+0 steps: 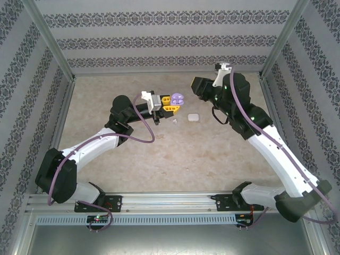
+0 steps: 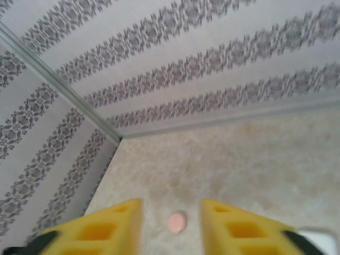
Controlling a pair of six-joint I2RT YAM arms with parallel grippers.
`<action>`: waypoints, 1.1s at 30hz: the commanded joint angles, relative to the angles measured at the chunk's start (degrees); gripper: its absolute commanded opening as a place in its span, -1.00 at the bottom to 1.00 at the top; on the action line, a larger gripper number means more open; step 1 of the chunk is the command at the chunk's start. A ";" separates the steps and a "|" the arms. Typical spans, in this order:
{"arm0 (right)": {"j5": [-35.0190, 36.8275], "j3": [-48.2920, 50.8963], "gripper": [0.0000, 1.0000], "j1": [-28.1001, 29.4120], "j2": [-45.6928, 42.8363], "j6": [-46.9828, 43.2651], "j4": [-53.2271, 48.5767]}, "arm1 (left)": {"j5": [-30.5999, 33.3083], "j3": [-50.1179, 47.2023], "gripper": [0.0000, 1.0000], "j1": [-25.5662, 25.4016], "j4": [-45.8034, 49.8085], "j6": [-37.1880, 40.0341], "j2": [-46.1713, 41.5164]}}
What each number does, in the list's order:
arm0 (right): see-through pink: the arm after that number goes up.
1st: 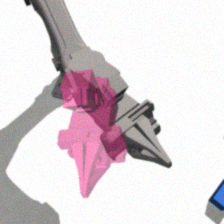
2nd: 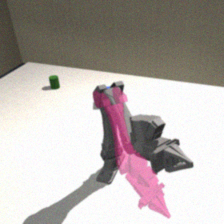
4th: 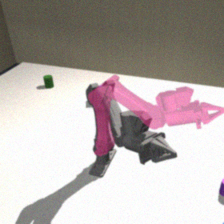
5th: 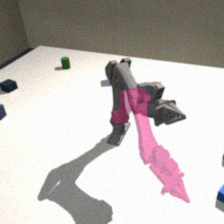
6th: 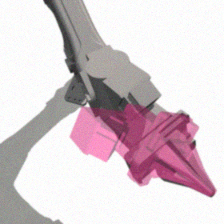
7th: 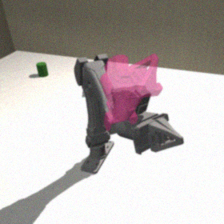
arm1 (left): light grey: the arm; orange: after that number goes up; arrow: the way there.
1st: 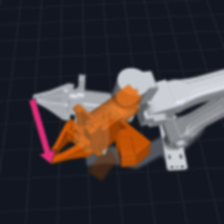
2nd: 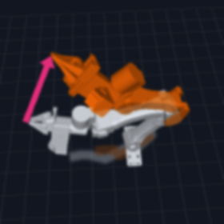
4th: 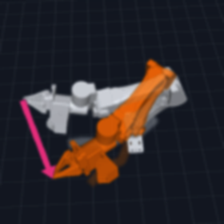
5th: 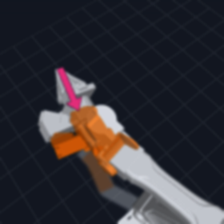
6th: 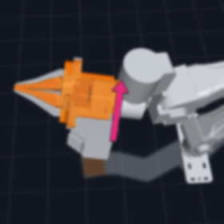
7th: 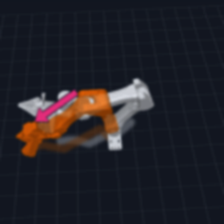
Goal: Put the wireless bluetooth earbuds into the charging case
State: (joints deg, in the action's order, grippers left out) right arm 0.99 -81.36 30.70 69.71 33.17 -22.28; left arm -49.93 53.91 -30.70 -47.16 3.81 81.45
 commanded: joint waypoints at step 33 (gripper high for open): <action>-6.24 8.70 -0.87 -2.53 -8.42 4.12 -11.66 | 10.97 -2.99 -1.00 0.75 -1.77 -11.58 4.91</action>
State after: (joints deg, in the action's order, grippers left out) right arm -9.82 -75.05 29.78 62.87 34.33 -36.23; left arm -44.16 53.39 -30.92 -44.56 -1.96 87.68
